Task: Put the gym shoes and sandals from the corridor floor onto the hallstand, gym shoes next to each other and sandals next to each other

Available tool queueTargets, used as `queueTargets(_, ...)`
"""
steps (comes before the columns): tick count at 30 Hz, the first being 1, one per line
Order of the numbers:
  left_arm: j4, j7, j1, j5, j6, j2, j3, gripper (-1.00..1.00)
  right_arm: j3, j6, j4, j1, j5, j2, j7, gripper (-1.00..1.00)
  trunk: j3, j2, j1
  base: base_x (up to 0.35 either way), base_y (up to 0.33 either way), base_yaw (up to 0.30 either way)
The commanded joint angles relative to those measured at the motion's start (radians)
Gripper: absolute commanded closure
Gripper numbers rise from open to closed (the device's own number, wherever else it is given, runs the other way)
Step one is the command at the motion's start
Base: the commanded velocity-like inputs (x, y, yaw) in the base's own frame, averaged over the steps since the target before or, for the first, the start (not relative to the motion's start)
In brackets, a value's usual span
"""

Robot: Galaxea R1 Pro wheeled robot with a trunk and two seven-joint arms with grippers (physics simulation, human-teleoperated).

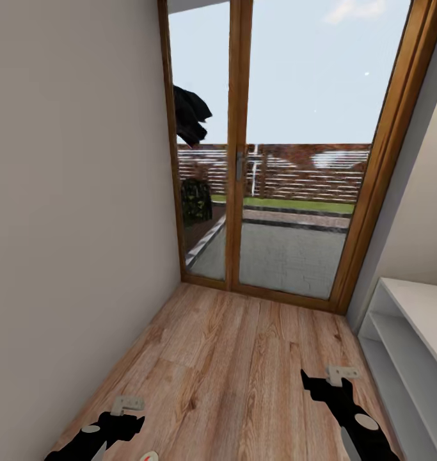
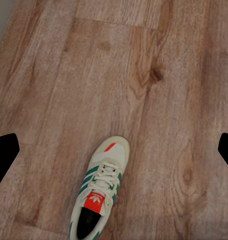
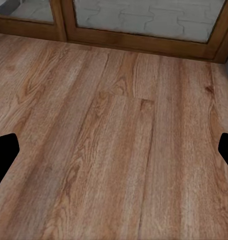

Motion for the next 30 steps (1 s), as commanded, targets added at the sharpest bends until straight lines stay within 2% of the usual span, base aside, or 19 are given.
queueTargets(1, -0.001, -0.006, 0.000, -0.010, 0.001, 0.000, 0.007, -1.00, -0.001, 0.005, -0.002, 0.000, -0.009, 0.000, 0.000, -1.00, -0.004, -0.008, 0.004, 0.000, 0.000, 0.000)
queueTargets(21, 0.000, -0.006, 0.000, -0.011, 0.001, -0.001, 0.009, -1.00, -0.008, 0.011, -0.013, 0.000, -0.009, 0.000, 0.001, -1.00, -0.089, -0.148, 0.081, 0.000, 0.000, 0.000)
queueTargets(30, 0.000, -0.005, 0.000, -0.011, 0.001, -0.001, 0.010, -1.00, -0.007, 0.092, -0.067, 0.000, -0.009, 0.000, 0.001, -1.00, -0.125, -0.211, 0.115, 0.000, 0.000, 0.000)
